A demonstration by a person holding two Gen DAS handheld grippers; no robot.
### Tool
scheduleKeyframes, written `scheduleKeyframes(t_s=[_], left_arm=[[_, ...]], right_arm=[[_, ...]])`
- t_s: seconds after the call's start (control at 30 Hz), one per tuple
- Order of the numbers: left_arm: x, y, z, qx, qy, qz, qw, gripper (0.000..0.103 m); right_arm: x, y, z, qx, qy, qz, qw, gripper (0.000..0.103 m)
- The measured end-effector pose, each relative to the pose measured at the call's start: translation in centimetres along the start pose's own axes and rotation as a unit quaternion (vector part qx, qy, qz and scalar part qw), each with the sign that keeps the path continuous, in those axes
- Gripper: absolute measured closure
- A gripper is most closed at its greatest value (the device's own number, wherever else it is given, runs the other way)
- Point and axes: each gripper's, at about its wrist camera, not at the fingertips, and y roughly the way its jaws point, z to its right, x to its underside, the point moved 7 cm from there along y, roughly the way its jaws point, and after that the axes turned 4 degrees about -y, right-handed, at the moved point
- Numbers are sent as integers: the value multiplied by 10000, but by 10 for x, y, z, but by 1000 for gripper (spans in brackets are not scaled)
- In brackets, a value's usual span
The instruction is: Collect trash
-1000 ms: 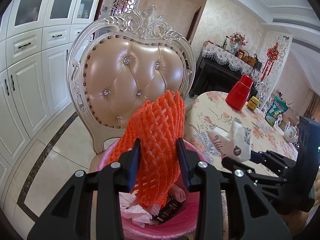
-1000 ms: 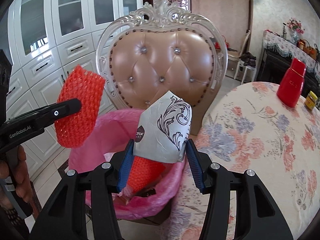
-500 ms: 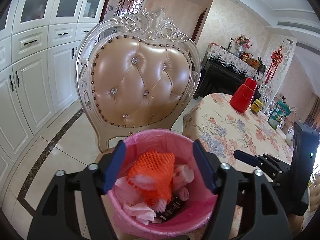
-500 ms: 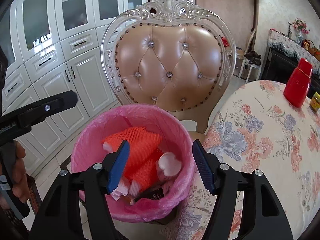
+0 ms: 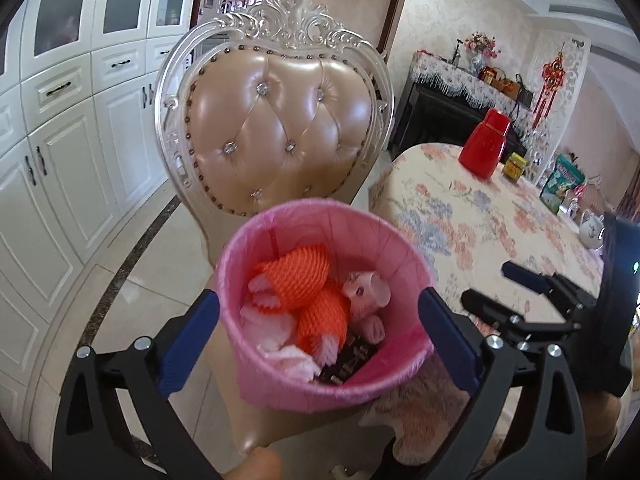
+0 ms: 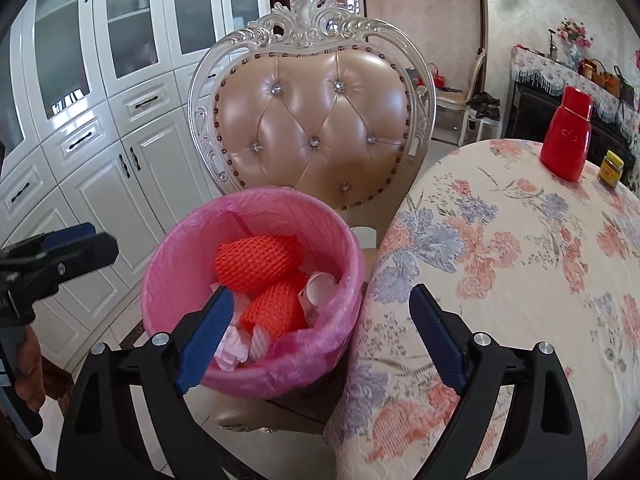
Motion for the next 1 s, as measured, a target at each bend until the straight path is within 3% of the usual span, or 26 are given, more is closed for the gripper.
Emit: scheduleKeyframes(t_s=[0.27,1.0], left_arm=[[18,-4,4,-92,75,-135,9998,5],[15,-6,3,-81,100,-93,9999,5]], right_arm=[[4,-11,-6,-29,-73,81,9999,18],[3,-10,-9,-51,-74,41,10000,18]])
